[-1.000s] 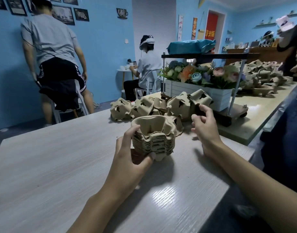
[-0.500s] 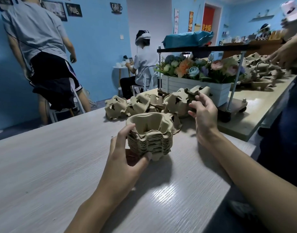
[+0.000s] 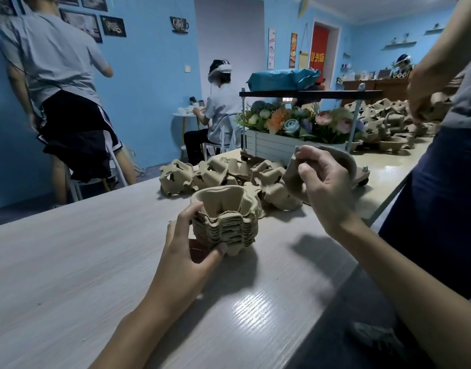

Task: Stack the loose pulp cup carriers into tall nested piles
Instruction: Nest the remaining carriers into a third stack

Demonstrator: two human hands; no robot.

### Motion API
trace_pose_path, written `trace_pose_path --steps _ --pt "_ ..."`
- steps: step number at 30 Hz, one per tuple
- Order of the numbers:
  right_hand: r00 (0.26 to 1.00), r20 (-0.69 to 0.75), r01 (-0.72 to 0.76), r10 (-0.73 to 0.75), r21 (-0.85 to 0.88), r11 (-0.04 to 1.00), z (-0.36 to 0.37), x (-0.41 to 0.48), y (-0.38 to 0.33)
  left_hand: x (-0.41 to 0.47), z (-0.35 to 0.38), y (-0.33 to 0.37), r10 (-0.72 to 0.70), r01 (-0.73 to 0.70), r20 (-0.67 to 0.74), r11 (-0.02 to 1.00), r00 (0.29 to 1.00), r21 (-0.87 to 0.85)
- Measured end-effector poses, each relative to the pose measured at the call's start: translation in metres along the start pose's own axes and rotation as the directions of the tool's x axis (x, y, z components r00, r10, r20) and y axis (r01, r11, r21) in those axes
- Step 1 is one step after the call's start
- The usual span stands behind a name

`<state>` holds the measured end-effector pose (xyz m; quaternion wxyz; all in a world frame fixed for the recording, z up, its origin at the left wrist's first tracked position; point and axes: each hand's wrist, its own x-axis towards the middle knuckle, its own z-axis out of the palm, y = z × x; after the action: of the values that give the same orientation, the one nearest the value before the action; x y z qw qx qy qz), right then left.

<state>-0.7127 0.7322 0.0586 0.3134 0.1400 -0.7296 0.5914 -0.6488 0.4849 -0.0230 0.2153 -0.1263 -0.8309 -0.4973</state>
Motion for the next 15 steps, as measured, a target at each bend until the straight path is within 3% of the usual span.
trace_pose_path --steps 4,6,10,15 --pt "0.998 0.063 0.030 -0.031 0.016 0.999 -0.007 -0.007 -0.008 0.000 0.001 0.002 0.020 -0.020 -0.032 1.000 0.999 -0.009" --pt "0.984 0.178 0.016 -0.012 -0.021 1.000 -0.004 -0.008 -0.010 0.000 0.001 0.007 0.023 -0.026 -0.075 0.999 0.997 -0.042" --pt "0.882 0.464 -0.034 0.083 -0.112 0.993 0.001 -0.011 0.003 -0.001 0.001 0.014 -0.011 -0.003 -0.150 0.996 0.989 -0.093" --pt "0.811 0.580 0.049 0.083 -0.208 0.977 -0.003 -0.021 0.020 -0.003 -0.003 0.015 -0.010 -0.004 -0.205 0.998 0.979 -0.067"
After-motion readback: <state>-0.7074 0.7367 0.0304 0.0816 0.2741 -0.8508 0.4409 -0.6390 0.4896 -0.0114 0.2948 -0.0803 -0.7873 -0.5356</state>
